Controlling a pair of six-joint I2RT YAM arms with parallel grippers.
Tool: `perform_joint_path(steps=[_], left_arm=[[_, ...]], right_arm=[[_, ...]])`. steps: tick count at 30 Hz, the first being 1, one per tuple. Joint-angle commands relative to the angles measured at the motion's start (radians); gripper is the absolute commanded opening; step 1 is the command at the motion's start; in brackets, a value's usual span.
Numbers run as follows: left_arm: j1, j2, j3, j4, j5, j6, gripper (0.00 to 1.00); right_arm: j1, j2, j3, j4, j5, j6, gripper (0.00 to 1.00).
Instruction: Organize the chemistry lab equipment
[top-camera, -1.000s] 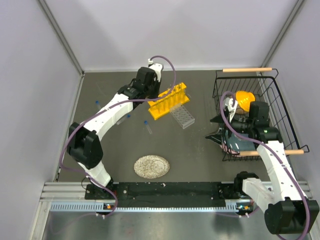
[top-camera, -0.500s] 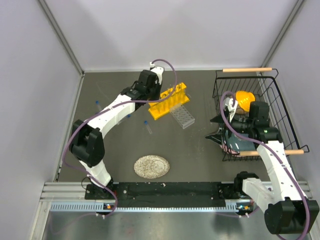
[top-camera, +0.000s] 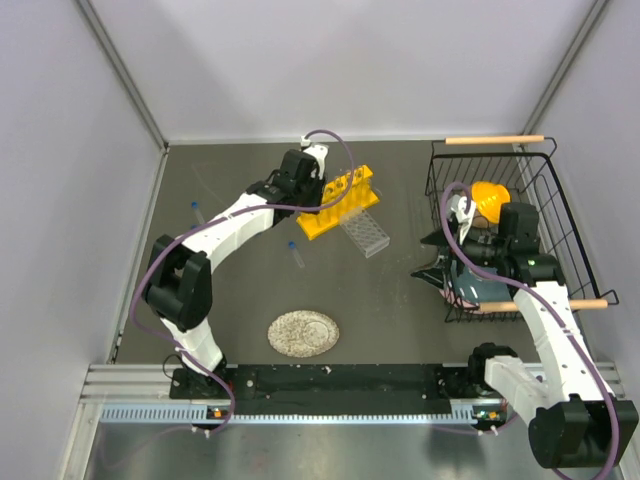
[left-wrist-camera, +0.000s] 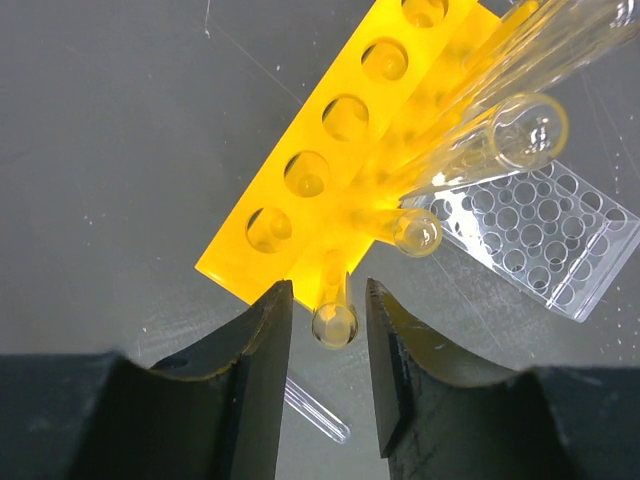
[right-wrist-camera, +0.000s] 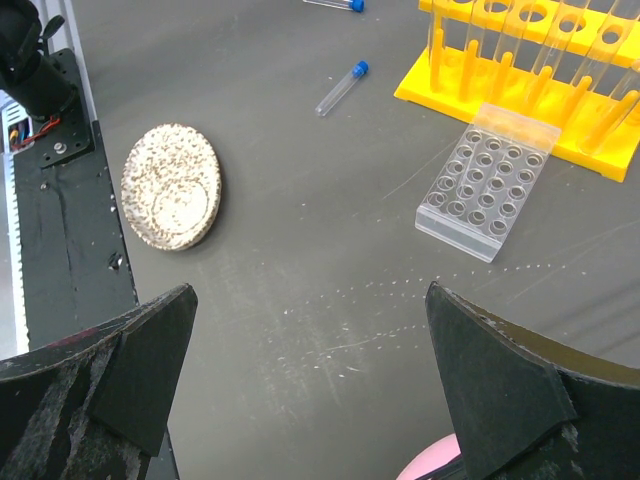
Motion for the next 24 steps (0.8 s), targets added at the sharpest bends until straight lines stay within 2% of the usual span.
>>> perform_joint_path(steps=[1,8,19,24], left_arm=[[0.008,-0.032,-0.01,0.025,-0.013,-0.007,0.46],[0.008,-0.109,-0.014,-0.017,-0.029,-0.022,0.64],[0.034,-0.334,-0.126,-0.055,-0.031,-0.041,0.84],[0.095,-0.414,-0.209,-0.078,-0.005,-0.041,0.88]], right_arm=[[-0.014,-0.013,-0.005,0.023,-0.038,-0.025,0.99],[-0.04,-0.017,-0.005,0.023,-0.045,-0.025,0.99],[-0.053,-0.012,0.002,0.014,-0.032,-0.027,0.99],[-0.053,0.0,0.039,-0.015,-0.018,-0.022,0.99]])
